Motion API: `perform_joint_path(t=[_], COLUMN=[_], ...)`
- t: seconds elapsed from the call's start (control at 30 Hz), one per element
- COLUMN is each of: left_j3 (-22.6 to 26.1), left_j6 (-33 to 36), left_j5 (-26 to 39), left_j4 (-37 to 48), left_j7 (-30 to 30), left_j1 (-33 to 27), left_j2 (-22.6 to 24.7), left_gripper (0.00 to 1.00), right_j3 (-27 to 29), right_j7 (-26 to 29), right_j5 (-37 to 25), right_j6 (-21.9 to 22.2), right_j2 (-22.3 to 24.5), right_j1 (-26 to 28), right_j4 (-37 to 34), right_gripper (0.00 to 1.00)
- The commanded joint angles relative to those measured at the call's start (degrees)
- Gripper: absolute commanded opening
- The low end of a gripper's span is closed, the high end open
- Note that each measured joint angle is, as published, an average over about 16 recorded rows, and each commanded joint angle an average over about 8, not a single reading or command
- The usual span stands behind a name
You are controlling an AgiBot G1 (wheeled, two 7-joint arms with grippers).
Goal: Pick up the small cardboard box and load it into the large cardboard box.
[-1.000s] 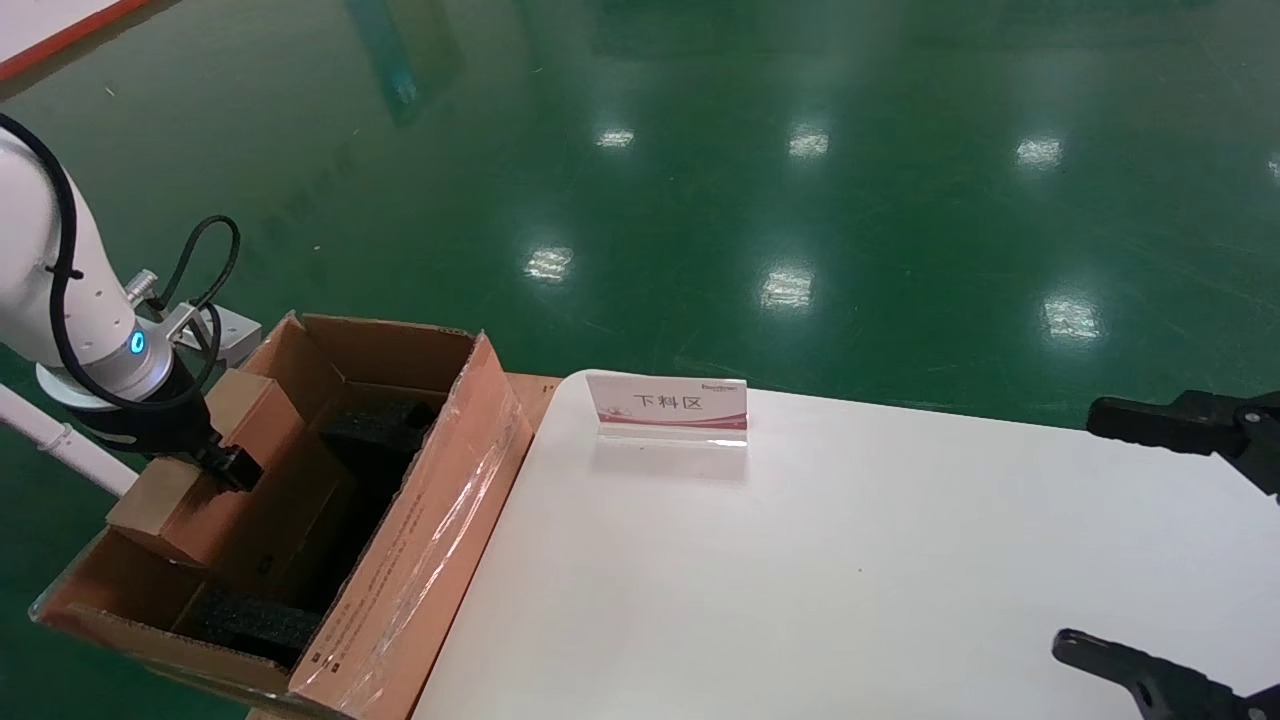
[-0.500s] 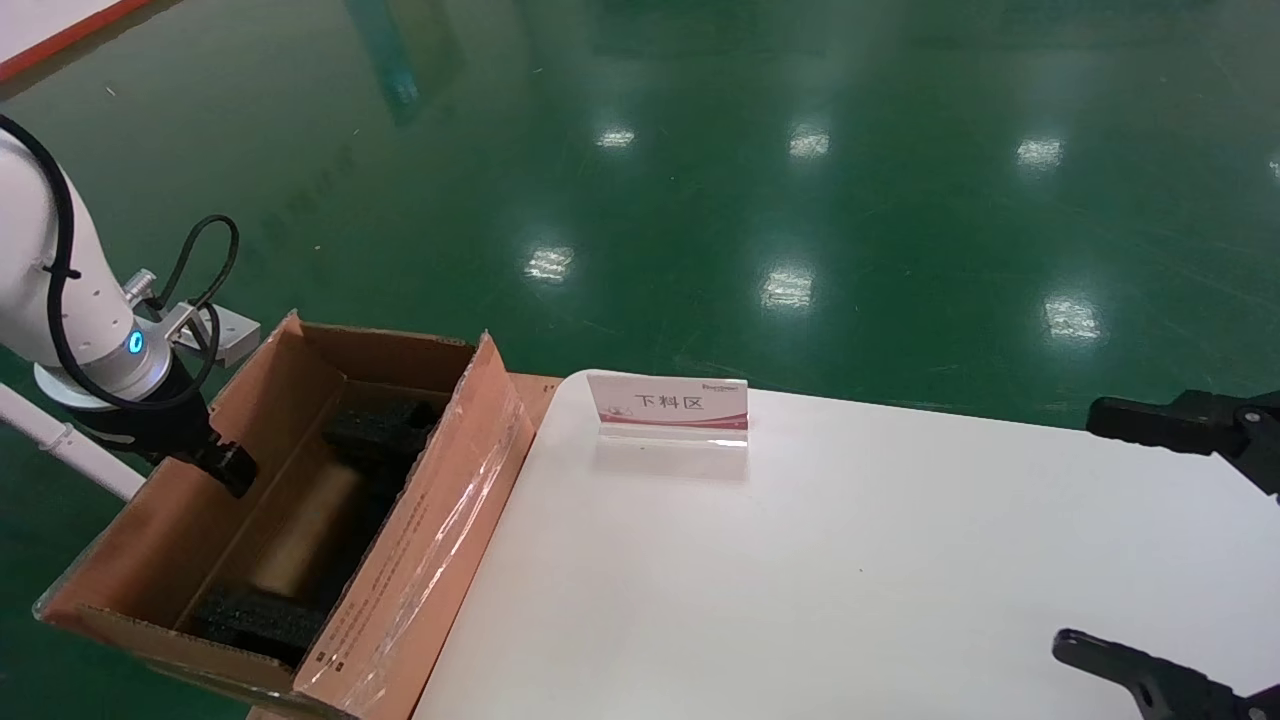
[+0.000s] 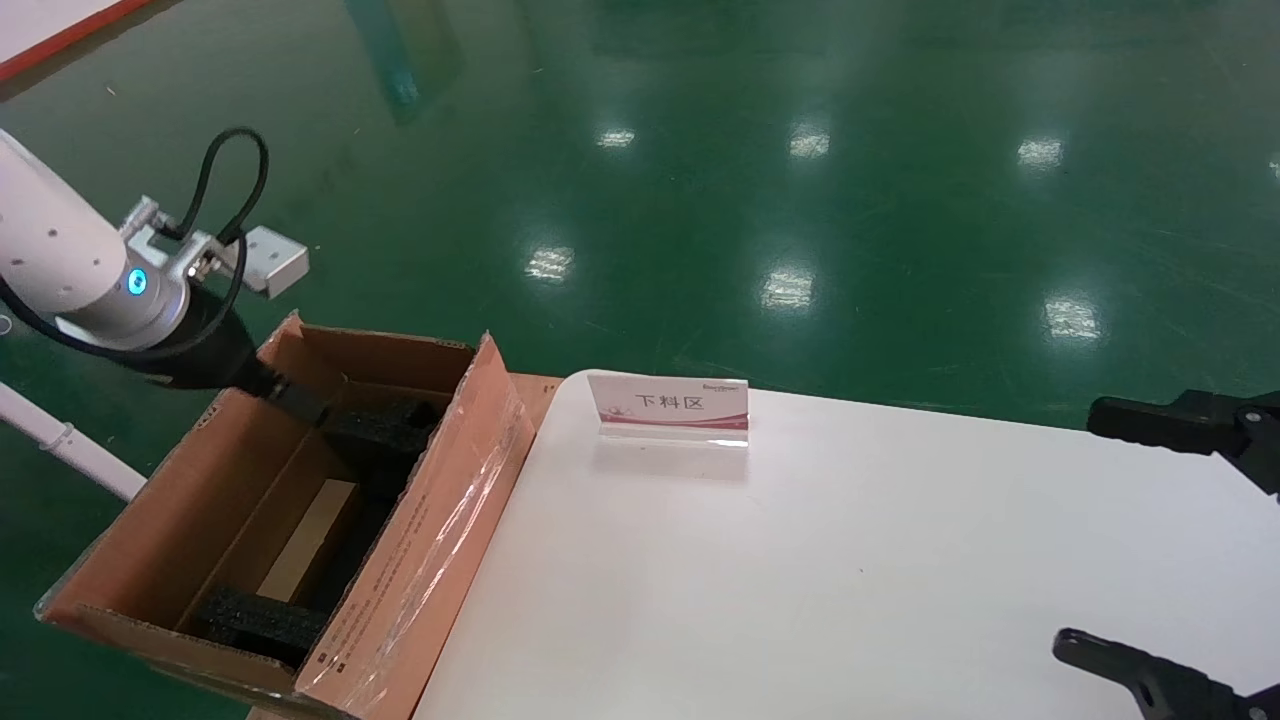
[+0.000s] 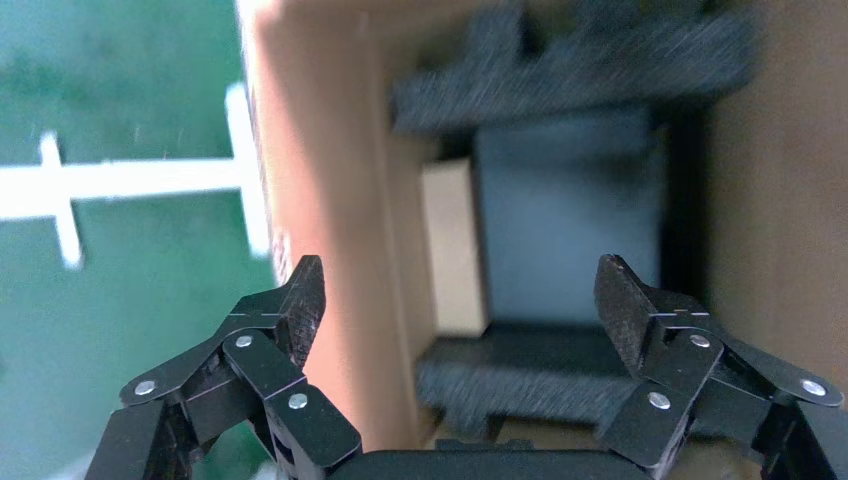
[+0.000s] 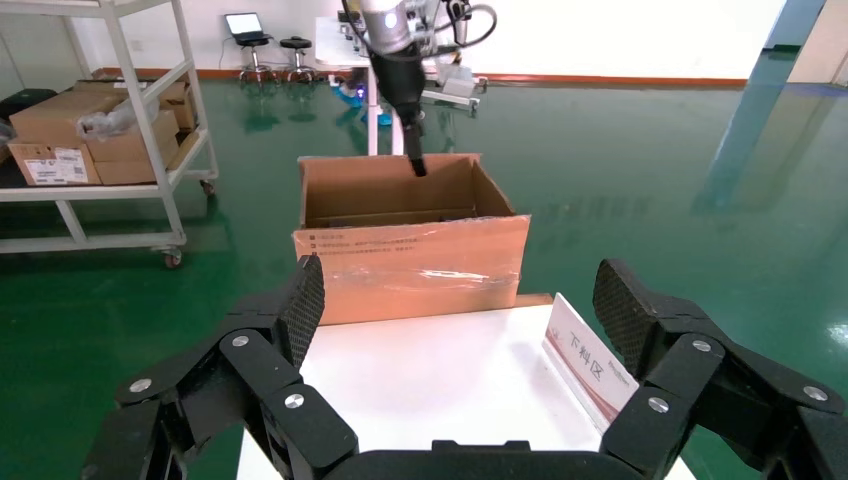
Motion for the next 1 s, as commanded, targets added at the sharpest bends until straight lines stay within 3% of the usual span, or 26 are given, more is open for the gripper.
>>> perform_joint_path(t=[0.03, 0.2, 0.47, 0.7, 0.83, 1.0], left_j3=[-0.78, -3.50, -7.47, -8.86, -11.67, -19.20], left_j6=[-0.82, -3.12, -5.16, -5.60, -4.96, -2.99], left_j5=[0.38, -2.98, -10.98, -12.61, -13.66, -16.50], left_j4=[-3.12, -5.99, -6.38, -6.57, -6.57, -6.29], left_j7=[-0.28, 2.99, 13.19, 17.28, 19.35, 24.53], left_j1=[-2.07, -4.90, -6.98, -7.43, -5.33, 0.86], left_j2=[-1.13, -3.39, -6.71, -7.74, -7.59, -7.14], left_gripper=[1.00, 1.00, 1.00, 1.00, 1.00, 1.00], right_j3=[-0.01, -0.02, -0.04, -0.05, -0.06, -0.07], right_j7=[0.00, -0.01, -0.02, -0.03, -0.04, -0.06], right_j5=[0.00, 0.01, 0.03, 0.04, 0.05, 0.06], right_j6=[0.00, 0.00, 0.01, 0.02, 0.03, 0.02], right_j2=[0.00, 0.01, 0.01, 0.02, 0.02, 0.02], right_j1=[0.00, 0.01, 0.01, 0.01, 0.01, 0.02], right_j4=[0.00, -0.01, -0.01, -0.02, -0.04, -0.06], right_gripper=[1.00, 1.00, 1.00, 1.00, 1.00, 1.00])
